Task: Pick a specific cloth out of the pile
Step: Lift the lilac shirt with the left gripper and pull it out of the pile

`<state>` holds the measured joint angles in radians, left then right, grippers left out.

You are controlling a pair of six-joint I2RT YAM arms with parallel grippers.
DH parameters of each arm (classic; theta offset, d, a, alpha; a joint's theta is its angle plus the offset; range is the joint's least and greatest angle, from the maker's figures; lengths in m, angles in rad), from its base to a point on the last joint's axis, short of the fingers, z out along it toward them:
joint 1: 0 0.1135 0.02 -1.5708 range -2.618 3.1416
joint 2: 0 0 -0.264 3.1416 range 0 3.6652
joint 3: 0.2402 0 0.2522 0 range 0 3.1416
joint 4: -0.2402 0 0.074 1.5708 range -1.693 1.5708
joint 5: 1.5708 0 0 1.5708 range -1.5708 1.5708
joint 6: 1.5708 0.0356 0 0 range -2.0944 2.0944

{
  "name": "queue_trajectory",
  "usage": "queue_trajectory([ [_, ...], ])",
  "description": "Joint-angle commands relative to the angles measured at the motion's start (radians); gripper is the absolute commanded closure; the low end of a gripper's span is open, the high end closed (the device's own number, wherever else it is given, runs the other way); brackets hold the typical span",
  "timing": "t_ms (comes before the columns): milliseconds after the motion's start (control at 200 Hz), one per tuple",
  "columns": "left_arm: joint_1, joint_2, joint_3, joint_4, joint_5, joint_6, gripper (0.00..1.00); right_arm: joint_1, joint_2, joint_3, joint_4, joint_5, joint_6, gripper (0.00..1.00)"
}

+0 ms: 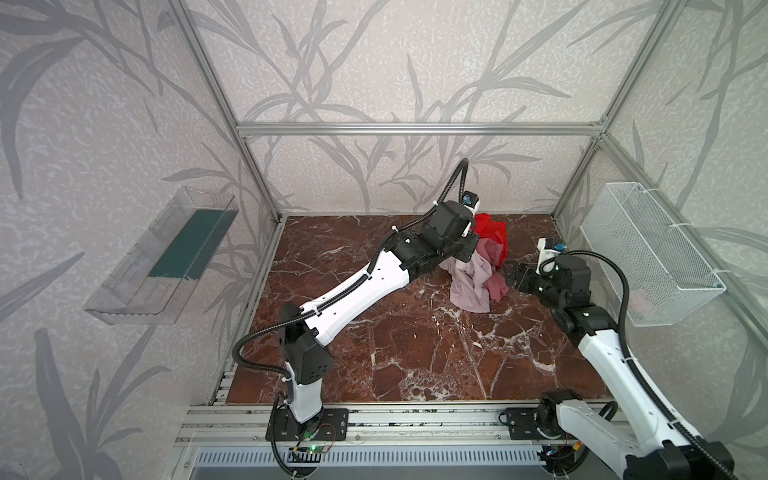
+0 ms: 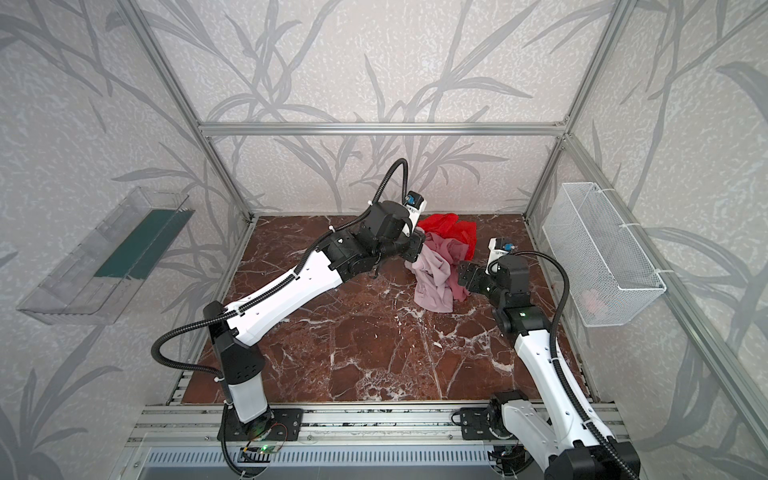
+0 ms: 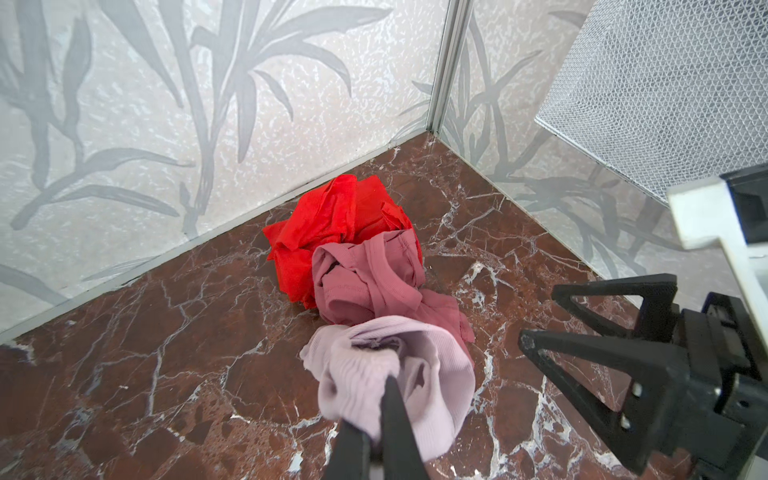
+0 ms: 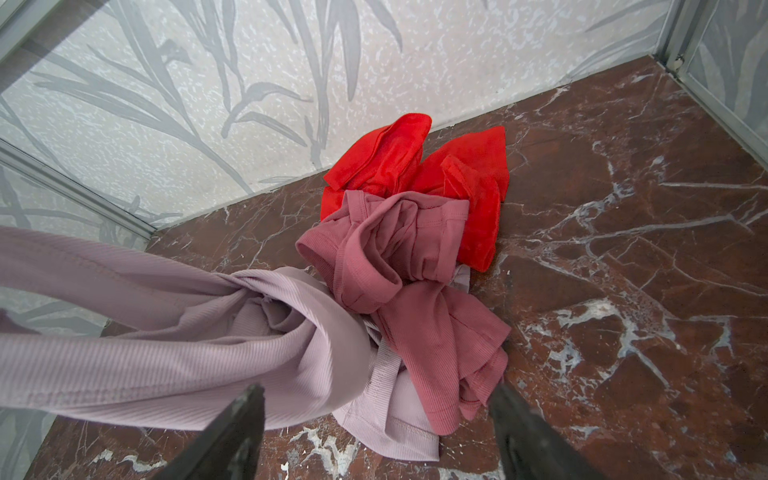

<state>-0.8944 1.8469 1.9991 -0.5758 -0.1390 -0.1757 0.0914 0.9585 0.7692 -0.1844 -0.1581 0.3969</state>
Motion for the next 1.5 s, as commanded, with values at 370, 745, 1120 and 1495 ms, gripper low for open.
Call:
queue_trajectory([
  [370, -0.005, 0.024, 0.321, -0.148, -0.116, 0.122, 1.00, -0.007, -0.027, 0.010, 0.019, -0.014, 0.007, 0.16],
  [745, 0.003, 0.027, 0.458, -0.200, -0.278, 0.225, 1.00, -0.007, -0.029, 0.013, 0.023, -0.023, 0.010, 0.16],
  [1120, 0.040, -0.062, 0.460, -0.205, -0.383, 0.287, 1.00, -0.007, -0.027, 0.002, 0.044, -0.035, 0.028, 0.16],
  [1495, 0.069, -0.125, 0.460, -0.200, -0.463, 0.361, 1.00, -0.008, -0.029, 0.004, 0.051, -0.047, 0.043, 0.16],
])
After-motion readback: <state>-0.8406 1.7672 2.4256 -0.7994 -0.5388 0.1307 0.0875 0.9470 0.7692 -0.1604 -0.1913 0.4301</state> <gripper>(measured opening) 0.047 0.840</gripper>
